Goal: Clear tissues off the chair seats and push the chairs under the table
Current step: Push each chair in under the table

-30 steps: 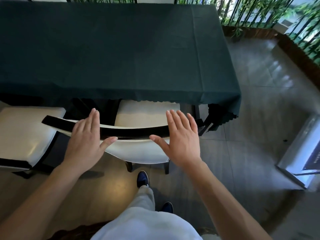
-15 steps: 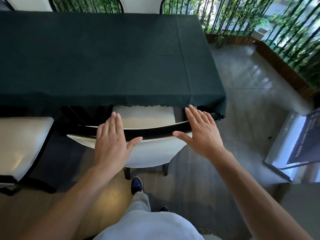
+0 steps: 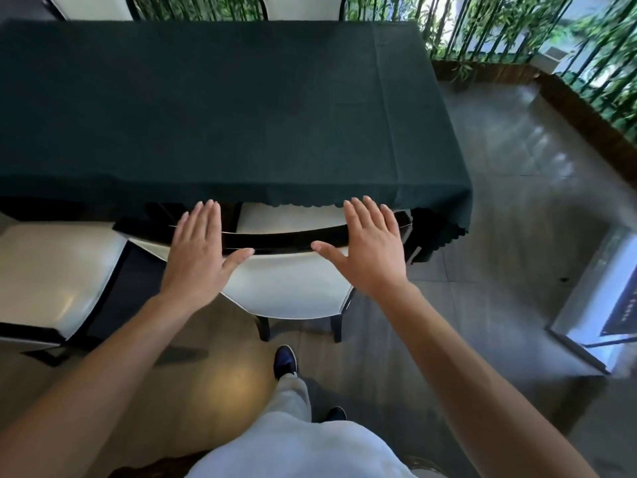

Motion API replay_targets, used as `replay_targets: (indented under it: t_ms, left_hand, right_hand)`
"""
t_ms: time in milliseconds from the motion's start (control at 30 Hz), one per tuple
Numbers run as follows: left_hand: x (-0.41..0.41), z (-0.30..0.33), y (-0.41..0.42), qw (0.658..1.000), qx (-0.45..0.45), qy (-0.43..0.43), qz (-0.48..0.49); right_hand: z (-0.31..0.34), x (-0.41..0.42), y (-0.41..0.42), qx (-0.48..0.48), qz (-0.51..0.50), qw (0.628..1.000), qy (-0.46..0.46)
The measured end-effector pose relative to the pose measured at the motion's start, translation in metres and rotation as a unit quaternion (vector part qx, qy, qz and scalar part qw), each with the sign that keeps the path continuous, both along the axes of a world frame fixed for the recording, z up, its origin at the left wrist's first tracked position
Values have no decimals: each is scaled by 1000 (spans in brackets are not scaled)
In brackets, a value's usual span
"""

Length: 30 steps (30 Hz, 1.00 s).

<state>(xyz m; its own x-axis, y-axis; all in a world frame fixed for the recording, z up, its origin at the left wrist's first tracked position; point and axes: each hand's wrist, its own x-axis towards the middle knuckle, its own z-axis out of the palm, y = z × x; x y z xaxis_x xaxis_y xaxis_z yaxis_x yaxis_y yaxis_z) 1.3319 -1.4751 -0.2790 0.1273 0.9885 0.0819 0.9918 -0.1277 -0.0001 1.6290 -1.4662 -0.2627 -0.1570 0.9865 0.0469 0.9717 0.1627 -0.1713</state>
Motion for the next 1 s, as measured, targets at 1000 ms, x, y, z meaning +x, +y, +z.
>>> replay_targets:
  t_ms: [1000]
  left_hand:
    - [33,-6,46,996,81,0,-42]
  right_hand:
    - [7,33,55,9,0,996,-86]
